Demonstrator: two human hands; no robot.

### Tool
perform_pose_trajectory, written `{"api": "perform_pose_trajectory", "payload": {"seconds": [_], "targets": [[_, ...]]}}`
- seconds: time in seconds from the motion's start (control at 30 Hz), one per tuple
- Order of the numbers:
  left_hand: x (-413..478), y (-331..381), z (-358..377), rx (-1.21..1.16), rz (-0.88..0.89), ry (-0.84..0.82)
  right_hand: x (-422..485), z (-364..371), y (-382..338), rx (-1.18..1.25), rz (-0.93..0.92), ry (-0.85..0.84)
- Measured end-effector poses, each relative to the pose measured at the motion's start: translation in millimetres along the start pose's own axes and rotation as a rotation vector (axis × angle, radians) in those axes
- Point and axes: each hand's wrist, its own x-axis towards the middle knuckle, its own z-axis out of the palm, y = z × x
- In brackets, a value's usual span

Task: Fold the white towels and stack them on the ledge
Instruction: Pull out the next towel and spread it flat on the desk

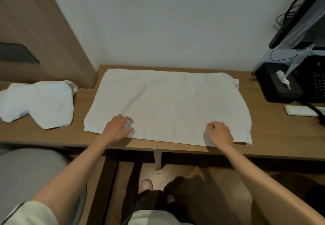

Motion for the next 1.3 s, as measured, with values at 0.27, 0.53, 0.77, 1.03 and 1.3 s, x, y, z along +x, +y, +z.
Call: {"api": "perform_pose_trajectory", "payload": {"seconds": [0.27,0.53,0.77,1.03,1.3], "targets": [[54.8,40.6,26.4,-0.059,0.096,0.137,37.6,48.5,-74.3,0.046,-0.309,-0.045],[129.3,64.4,76.3,0.117,0.158,0.140,86.3,128.8,-97.1,-0.272,-0.326,-0.044],[132.1,0.3,65.8,0.117,-0.017,0.288,89.7,138.7,-80.4,-0.359,-0.393,0.050],[92.8,-69.2,49.2,-0.026,-0.129,0.309,87.8,142.3,-74.4,-0.313,-0.393,0.118],[53.5,-104.4,44.2,-0.050,-0.271,0.316,79.6,138.1,-67.7,-0.423,-0.391,0.089]]}}
